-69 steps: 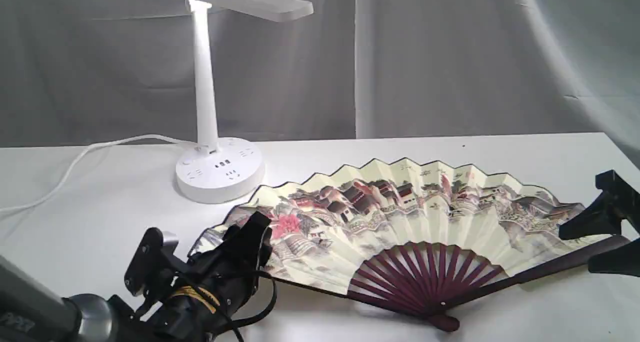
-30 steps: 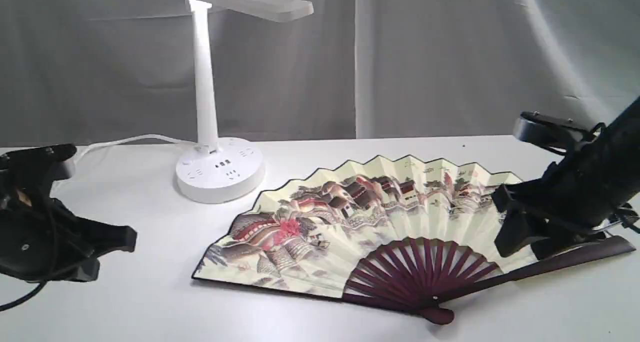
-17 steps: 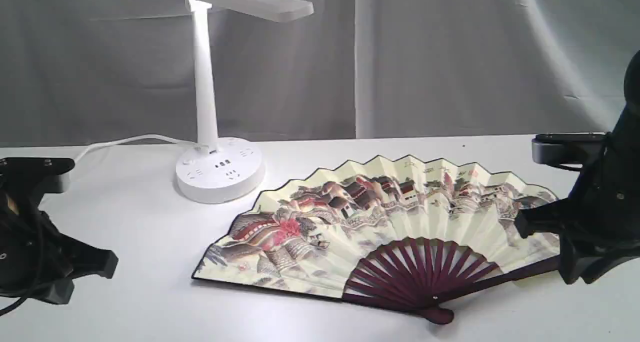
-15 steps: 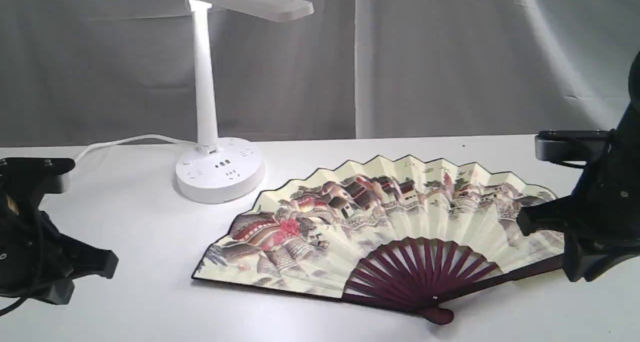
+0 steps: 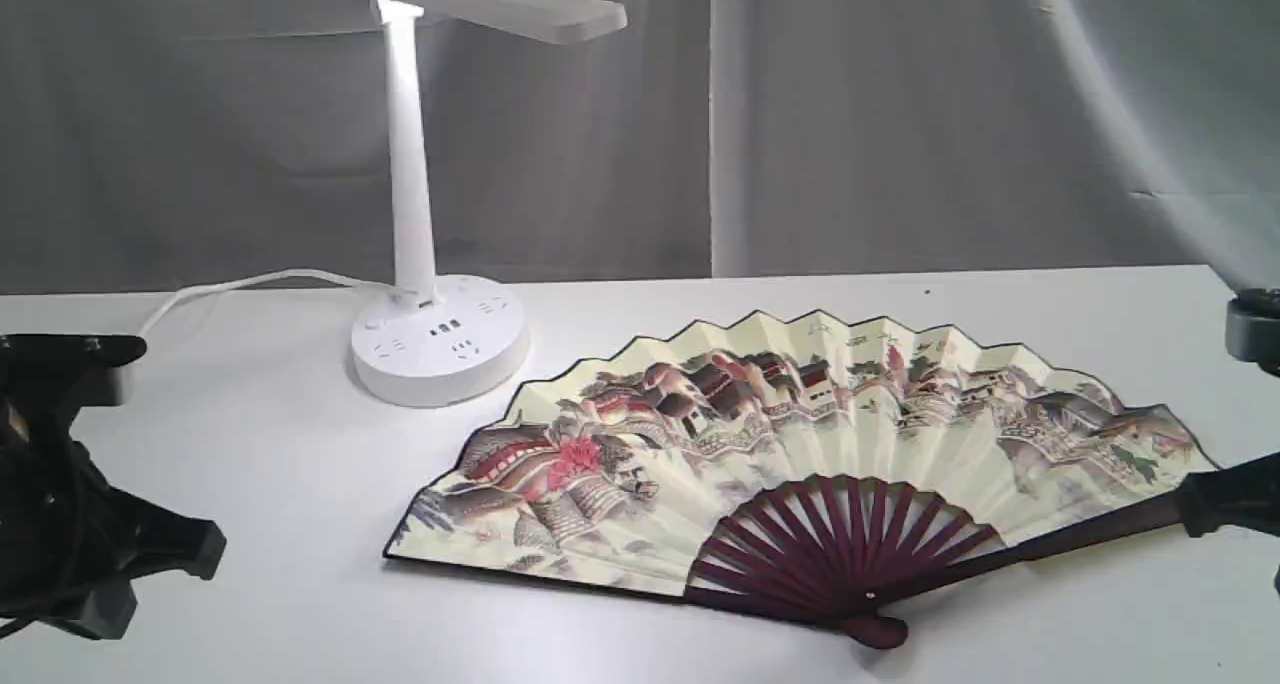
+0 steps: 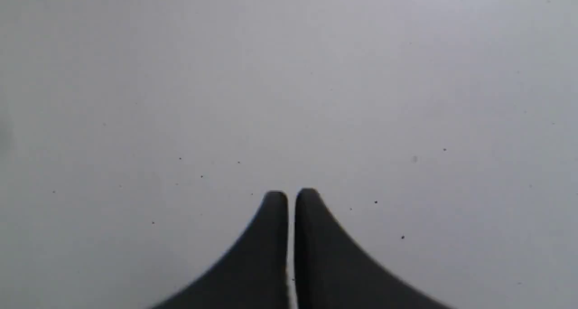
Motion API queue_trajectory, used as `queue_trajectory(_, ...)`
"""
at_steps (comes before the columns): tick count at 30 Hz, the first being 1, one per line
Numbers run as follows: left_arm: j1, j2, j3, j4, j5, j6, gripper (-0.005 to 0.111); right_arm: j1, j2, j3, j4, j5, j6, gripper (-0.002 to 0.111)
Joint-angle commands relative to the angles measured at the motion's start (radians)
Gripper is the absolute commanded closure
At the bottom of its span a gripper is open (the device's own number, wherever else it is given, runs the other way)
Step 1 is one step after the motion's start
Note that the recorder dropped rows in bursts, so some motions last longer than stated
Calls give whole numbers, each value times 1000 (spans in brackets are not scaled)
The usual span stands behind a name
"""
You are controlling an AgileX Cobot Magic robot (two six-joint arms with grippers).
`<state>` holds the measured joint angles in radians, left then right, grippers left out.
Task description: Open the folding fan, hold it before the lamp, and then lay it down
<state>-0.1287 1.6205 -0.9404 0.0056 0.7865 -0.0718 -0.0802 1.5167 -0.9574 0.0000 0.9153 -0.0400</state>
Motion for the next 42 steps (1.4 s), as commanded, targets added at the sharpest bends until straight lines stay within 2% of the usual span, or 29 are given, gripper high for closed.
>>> queue_trajectory(1, 3, -9, -7, -6, 3, -4, 107, -2, -43, 23, -47, -7, -5, 108)
queue_trajectory(20, 3, -79, -7, 29, 40, 10, 107, 1, -183, 64, -68, -77, -8, 108)
queue_trajectory(25, 110, -79, -7, -63, 51, 83, 107, 1, -183, 64, -68, -79, -8, 108)
queue_trajectory(27, 130, -83, -7, -73, 59, 115, 107, 1, -183, 64, -65, -89, -8, 108)
queue_trajectory(35, 130, -97, -7, -55, 66, 105, 107, 1, -183, 64, -65, -96, -8, 108)
queue_trajectory(42, 130, -190, -7, -48, 66, 111, 107, 1, -186, 64, -52, -86, -8, 108)
